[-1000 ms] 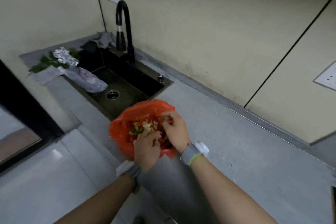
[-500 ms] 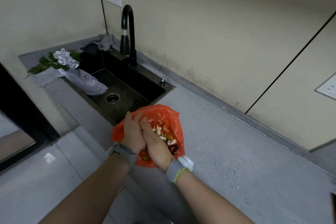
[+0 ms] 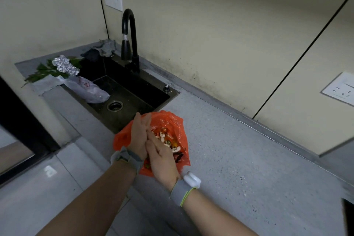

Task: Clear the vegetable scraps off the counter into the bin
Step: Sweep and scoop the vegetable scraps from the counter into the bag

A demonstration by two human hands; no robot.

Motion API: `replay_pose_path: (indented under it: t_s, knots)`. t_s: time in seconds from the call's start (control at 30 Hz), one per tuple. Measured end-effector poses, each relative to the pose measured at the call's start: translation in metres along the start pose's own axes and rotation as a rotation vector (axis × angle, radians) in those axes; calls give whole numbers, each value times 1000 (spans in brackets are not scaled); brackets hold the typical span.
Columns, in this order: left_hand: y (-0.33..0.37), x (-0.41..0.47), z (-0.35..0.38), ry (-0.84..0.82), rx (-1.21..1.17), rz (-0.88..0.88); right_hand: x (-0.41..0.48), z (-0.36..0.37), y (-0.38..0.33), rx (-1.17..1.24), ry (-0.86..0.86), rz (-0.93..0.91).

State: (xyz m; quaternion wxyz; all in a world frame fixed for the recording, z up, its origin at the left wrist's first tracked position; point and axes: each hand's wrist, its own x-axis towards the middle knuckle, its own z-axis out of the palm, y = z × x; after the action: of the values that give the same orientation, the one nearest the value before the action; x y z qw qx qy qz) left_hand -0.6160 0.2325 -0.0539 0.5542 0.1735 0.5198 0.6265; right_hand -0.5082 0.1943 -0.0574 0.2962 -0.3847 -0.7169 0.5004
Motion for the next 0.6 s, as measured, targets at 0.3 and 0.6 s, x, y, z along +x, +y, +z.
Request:
replay_pose_path:
  t_s: [0.3,0.6]
  knots:
    - [-19,-10,28,29,278,6,-11,-36,4,16,10,131]
    - [-32,-39,70,-39,37,-69,-36,-58,20,-225,153,52]
